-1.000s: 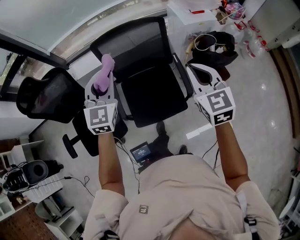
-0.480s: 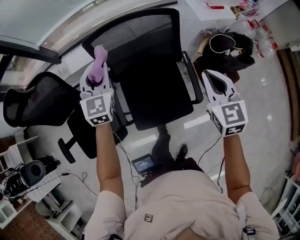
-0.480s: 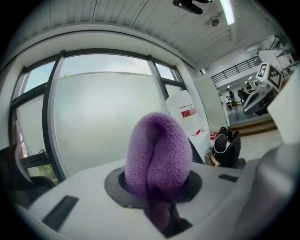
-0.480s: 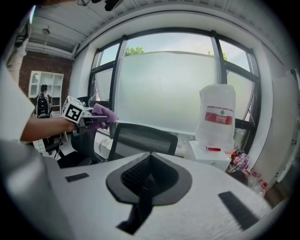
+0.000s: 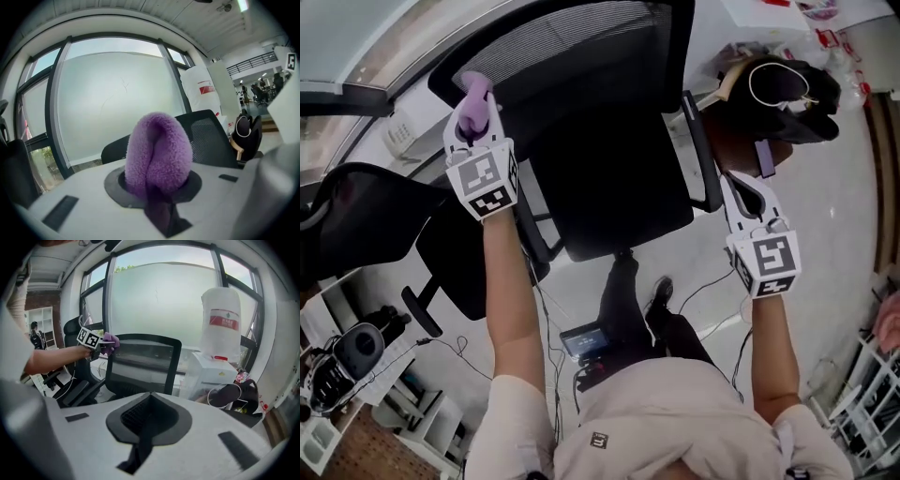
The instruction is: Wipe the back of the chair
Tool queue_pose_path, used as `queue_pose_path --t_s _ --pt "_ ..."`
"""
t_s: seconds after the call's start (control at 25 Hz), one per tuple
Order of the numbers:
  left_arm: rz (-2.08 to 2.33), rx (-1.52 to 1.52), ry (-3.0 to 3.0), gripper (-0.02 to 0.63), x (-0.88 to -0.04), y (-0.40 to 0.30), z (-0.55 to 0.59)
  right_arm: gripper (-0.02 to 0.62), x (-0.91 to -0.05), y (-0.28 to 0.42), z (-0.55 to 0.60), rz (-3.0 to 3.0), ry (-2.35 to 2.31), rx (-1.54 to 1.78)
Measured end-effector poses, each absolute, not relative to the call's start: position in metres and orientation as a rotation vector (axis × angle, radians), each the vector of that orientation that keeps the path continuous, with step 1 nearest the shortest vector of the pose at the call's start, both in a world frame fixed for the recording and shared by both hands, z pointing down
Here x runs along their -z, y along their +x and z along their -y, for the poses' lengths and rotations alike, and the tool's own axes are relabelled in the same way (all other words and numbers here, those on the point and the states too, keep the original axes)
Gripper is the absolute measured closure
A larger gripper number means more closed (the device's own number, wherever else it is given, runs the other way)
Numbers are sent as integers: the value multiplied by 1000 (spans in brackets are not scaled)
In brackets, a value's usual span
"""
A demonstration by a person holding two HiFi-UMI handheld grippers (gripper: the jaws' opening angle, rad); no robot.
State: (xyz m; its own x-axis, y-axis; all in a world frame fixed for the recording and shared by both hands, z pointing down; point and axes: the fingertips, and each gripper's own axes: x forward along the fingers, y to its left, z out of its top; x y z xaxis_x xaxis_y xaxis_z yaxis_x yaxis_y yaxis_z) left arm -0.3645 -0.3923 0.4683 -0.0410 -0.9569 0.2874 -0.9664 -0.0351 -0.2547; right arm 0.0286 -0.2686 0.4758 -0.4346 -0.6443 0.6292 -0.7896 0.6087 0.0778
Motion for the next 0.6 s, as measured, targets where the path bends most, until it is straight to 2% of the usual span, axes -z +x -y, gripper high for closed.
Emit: queue_pose_path --t_s 0.36,0.6 --pt "2097 -567 2196 529 -480 -345 433 601 -487 30 270 2171 1173 -363" --pt "1943 -483 2324 530 -490 -240 480 601 -487 78 280 2140 1285 -377"
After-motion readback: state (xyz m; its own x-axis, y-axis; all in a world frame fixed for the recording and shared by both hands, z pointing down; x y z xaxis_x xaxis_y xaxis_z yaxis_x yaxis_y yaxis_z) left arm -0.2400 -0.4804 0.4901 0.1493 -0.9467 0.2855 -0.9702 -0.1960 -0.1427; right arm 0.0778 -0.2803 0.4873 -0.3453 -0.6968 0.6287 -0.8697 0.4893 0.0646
